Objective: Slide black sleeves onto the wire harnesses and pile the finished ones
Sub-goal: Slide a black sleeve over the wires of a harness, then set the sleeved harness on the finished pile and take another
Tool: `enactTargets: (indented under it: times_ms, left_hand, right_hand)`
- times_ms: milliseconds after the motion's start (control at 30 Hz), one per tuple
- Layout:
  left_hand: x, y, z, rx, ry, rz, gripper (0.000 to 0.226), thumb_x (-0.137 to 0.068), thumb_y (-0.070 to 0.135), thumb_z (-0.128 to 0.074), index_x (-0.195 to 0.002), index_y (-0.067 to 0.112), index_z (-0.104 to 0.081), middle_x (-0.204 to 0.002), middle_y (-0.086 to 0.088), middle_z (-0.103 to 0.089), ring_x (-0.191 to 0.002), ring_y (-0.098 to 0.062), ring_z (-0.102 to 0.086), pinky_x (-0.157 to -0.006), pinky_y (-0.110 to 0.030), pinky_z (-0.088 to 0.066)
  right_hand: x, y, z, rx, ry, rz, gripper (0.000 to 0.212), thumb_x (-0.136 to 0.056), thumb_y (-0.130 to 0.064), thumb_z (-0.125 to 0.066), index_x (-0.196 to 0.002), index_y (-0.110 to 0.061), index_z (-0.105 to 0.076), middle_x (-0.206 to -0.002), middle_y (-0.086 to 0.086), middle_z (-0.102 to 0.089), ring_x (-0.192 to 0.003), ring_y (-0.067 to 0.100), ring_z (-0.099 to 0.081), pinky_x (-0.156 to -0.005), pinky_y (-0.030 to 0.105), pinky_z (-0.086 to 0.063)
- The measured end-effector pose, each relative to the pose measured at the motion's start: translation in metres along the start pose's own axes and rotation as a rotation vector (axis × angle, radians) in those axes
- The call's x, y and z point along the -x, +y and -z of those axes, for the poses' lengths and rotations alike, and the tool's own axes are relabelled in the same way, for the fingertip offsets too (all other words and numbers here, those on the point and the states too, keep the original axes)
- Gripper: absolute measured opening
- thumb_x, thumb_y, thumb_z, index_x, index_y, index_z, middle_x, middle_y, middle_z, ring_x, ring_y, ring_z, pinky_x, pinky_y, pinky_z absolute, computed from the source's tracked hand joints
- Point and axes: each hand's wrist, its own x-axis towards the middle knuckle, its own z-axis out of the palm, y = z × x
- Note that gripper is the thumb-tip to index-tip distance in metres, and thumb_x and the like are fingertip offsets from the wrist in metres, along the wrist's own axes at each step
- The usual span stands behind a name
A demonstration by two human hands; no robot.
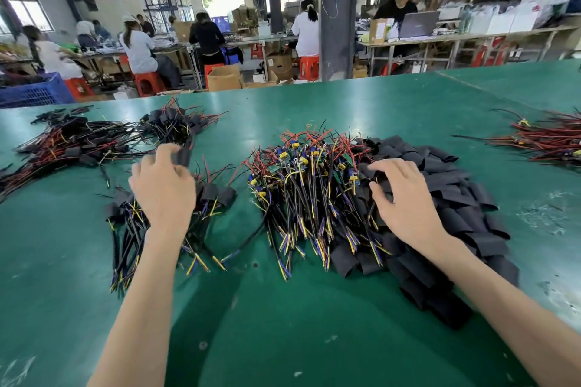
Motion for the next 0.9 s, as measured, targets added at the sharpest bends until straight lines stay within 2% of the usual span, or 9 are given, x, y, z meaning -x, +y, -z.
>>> enactTargets:
  times_ms: [167,267,333,467,567,633,700,800,900]
  left_hand:
    - [0.006,-0.019,-0.009,-0.157,-0.066,0.211,0.032,-0.087,0.007,-0.052,-0.118,0.010,-0.060,-0.115,-0.030,-0.050,-0.112,-0.041,-0.040,-0.092,-0.046,-0.027]
    - [0.007,-0.020,-0.011,-0.138,-0.024,0.111,0.040,-0.080,-0.002,-0.055,-0.116,0.013,-0.062,-0.119,-0.023,-0.047,-0.112,-0.039,-0.039,-0.093,-0.047,-0.027]
    - [0.009,-0.020,-0.015,-0.122,-0.090,0.009,0.040,-0.076,-0.006,-0.055,-0.111,0.011,-0.067,-0.118,-0.018,-0.050,-0.113,-0.036,-0.042,-0.095,-0.045,-0.027]
    - [0.015,-0.016,-0.025,-0.197,-0.185,-0.025,0.028,-0.080,0.005,-0.057,-0.104,0.004,-0.071,-0.116,-0.016,-0.055,-0.112,-0.035,-0.044,-0.103,-0.043,-0.025]
    - [0.021,-0.006,-0.026,-0.218,-0.092,-0.079,0.023,-0.079,0.012,-0.059,-0.097,0.006,-0.072,-0.111,-0.016,-0.057,-0.109,-0.034,-0.045,-0.108,-0.044,-0.016]
    - [0.025,0.007,-0.028,-0.179,-0.053,-0.184,0.020,-0.079,0.014,-0.061,-0.095,0.009,-0.071,-0.107,-0.014,-0.059,-0.105,-0.033,-0.048,-0.103,-0.044,-0.022]
    - [0.031,0.026,-0.035,-0.051,-0.205,-0.225,0.019,-0.085,0.019,-0.059,-0.099,0.013,-0.069,-0.106,-0.012,-0.062,-0.102,-0.032,-0.052,-0.094,-0.042,-0.034]
    - [0.039,0.050,-0.056,0.189,-0.503,-0.104,0.026,-0.091,0.025,-0.054,-0.109,0.011,-0.066,-0.110,-0.012,-0.065,-0.104,-0.030,-0.058,-0.093,-0.039,-0.044]
    - [0.041,0.061,-0.074,0.170,-0.591,0.023,0.032,-0.094,0.027,-0.050,-0.115,0.006,-0.063,-0.114,-0.018,-0.064,-0.110,-0.036,-0.055,-0.094,-0.039,-0.044]
  right_hand:
    - [0.000,0.010,-0.001,0.086,-0.088,-0.143,0.020,-0.086,-0.004,-0.058,-0.105,-0.007,-0.062,-0.108,0.011,-0.060,-0.104,0.034,-0.048,-0.088,0.046,-0.039]
    - [-0.003,0.016,0.000,0.088,-0.093,-0.216,0.021,-0.087,-0.002,-0.054,-0.106,-0.007,-0.062,-0.110,0.011,-0.060,-0.105,0.033,-0.048,-0.090,0.048,-0.040]
    - [-0.005,0.021,0.000,0.067,-0.087,-0.266,0.023,-0.087,-0.002,-0.051,-0.107,-0.007,-0.062,-0.110,0.011,-0.061,-0.104,0.032,-0.048,-0.089,0.047,-0.041]
    - [-0.005,0.023,-0.001,0.019,-0.064,-0.307,0.025,-0.086,0.002,-0.049,-0.106,-0.008,-0.062,-0.107,0.010,-0.062,-0.102,0.031,-0.049,-0.085,0.041,-0.041]
    - [-0.005,0.021,-0.002,0.032,-0.058,-0.284,0.026,-0.085,0.003,-0.049,-0.105,-0.007,-0.063,-0.105,0.012,-0.062,-0.099,0.033,-0.050,-0.084,0.044,-0.042]
    - [-0.006,0.020,-0.001,0.056,-0.054,-0.278,0.025,-0.086,0.002,-0.049,-0.104,-0.008,-0.063,-0.103,0.012,-0.062,-0.098,0.033,-0.050,-0.084,0.046,-0.042]
    - [-0.006,0.021,0.000,0.079,-0.063,-0.276,0.024,-0.086,0.001,-0.049,-0.103,-0.008,-0.063,-0.102,0.012,-0.061,-0.097,0.033,-0.049,-0.084,0.047,-0.043]
    - [-0.006,0.023,0.002,0.106,-0.092,-0.296,0.024,-0.087,0.000,-0.048,-0.103,-0.008,-0.064,-0.102,0.012,-0.061,-0.098,0.032,-0.048,-0.084,0.047,-0.043]
    - [-0.006,0.024,0.002,0.147,-0.127,-0.309,0.025,-0.088,-0.001,-0.047,-0.104,-0.008,-0.064,-0.102,0.013,-0.061,-0.097,0.032,-0.048,-0.083,0.047,-0.043]
